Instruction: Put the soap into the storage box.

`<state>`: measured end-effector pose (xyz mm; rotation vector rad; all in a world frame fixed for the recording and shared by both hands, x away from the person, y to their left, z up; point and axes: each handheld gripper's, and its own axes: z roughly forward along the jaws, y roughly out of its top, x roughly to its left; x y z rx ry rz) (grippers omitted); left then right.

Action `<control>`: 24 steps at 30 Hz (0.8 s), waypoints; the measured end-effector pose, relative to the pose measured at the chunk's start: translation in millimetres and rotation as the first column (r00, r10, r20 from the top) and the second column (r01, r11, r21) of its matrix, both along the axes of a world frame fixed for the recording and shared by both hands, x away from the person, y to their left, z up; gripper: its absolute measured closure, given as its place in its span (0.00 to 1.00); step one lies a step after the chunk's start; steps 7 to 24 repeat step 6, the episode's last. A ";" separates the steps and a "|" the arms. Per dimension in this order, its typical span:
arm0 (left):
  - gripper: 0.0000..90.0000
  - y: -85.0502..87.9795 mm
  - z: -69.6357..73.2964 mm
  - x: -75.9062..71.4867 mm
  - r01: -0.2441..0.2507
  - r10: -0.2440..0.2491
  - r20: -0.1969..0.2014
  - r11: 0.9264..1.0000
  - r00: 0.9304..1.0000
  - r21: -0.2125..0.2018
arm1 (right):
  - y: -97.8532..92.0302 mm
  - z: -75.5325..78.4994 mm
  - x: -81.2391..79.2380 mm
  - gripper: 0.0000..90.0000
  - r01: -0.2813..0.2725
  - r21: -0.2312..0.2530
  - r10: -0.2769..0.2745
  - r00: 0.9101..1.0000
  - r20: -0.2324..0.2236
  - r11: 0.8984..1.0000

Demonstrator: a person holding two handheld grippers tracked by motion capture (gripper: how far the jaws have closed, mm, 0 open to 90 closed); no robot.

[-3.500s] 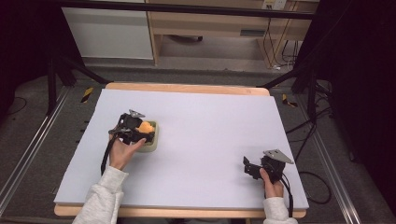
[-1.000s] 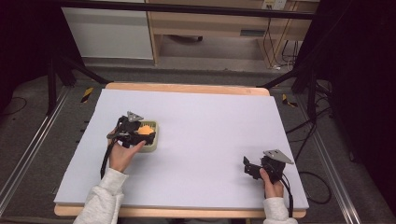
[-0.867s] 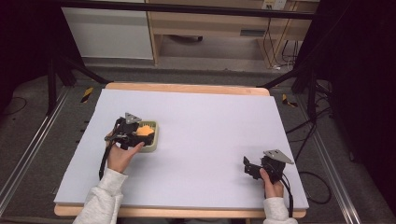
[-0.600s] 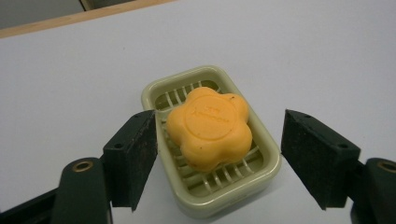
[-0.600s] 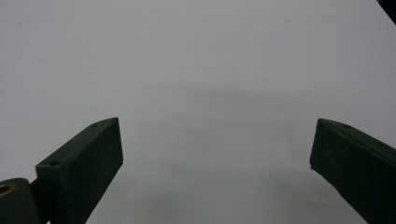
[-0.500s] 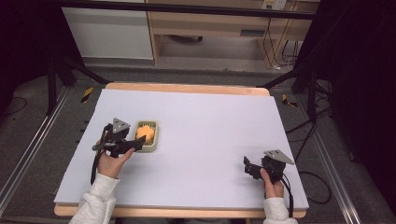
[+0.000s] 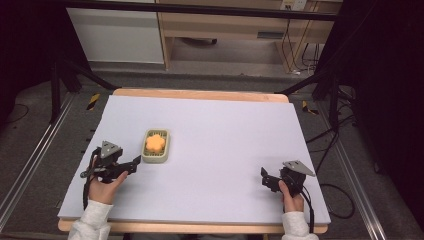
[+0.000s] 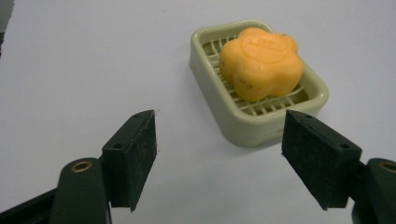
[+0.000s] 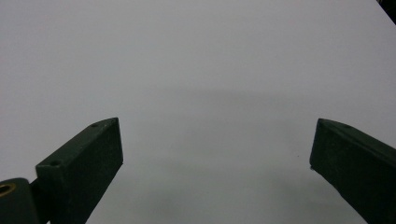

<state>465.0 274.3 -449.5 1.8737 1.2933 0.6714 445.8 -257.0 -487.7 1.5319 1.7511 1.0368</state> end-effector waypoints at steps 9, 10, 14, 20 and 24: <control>0.28 5.7 -13.2 -5.7 -0.019 0.020 -0.023 0.999 1.000 0.027 | 0.1 0.1 -0.1 0.03 0.001 -0.001 -0.001 1.000 0.000 1.000; 0.28 5.7 -13.2 -5.7 -0.019 0.020 -0.023 0.999 1.000 0.027 | 0.1 0.1 -0.1 0.03 0.001 -0.001 -0.001 1.000 0.000 1.000; 0.28 5.7 -13.2 -5.7 -0.019 0.020 -0.023 0.999 1.000 0.027 | 0.1 0.1 -0.1 0.03 0.001 -0.001 -0.001 1.000 0.000 1.000; 0.28 5.7 -13.2 -5.7 -0.019 0.020 -0.023 0.999 1.000 0.027 | 0.1 0.1 -0.1 0.03 0.001 -0.001 -0.001 1.000 0.000 1.000; 0.28 5.7 -13.2 -5.7 -0.019 0.020 -0.023 0.999 1.000 0.027 | 0.1 0.1 -0.1 0.03 0.001 -0.001 -0.001 1.000 0.000 1.000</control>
